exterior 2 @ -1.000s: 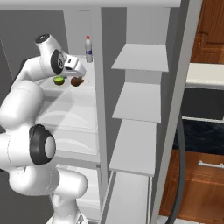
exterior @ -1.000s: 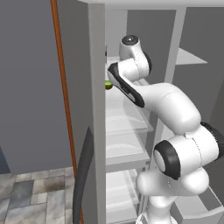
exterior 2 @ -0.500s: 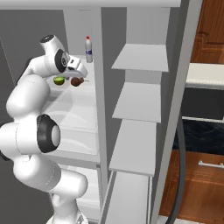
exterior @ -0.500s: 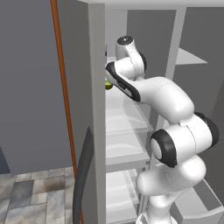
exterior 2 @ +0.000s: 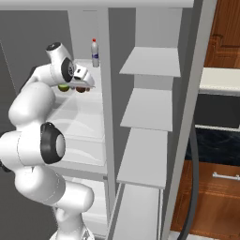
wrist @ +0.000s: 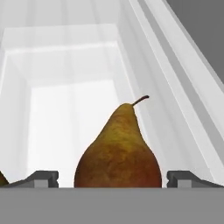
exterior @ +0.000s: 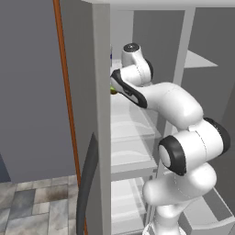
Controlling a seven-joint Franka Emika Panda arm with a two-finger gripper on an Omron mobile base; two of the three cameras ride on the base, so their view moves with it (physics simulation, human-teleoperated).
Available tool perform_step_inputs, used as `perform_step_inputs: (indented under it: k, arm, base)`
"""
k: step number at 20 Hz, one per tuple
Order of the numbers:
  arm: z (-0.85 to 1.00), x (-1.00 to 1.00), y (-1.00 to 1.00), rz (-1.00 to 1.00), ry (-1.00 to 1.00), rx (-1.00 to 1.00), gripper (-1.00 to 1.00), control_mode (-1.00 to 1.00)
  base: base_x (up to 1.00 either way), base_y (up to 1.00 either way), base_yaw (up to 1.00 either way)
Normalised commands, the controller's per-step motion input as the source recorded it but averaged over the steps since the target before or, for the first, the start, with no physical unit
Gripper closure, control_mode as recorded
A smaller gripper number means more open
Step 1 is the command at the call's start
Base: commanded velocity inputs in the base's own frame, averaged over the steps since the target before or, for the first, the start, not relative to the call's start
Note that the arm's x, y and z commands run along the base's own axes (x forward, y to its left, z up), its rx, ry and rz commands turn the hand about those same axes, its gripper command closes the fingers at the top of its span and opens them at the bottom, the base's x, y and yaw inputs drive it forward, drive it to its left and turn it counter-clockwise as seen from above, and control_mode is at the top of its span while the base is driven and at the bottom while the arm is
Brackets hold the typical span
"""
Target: Take the pear and kiwi from the fridge shelf and place them in the freezer drawer to begin freezing them.
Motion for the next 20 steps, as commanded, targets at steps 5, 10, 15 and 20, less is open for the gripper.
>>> perform_step_inputs:
  k: [5, 10, 15, 20]
  arm:
    - [-0.29, 0.03, 0.0, 0.0, 0.0, 0.01, 1.0, -1.0]
    - [-0.04, 0.22, 0.0, 0.0, -0.03, 0.03, 1.0, -1.0]
    - [0.0, 0.01, -0.01, 0.0, -0.11, 0.05, 1.0, -1.0]
    - [0.07, -0.84, -0.05, 0.0, -0.11, 0.11, 1.0, -1.0]
  base:
    - [0.0, 0.0, 0.0]
    - [0.0, 0.0, 0.0]
    - [0.0, 0.0, 0.0]
    - [0.0, 0.0, 0.0]
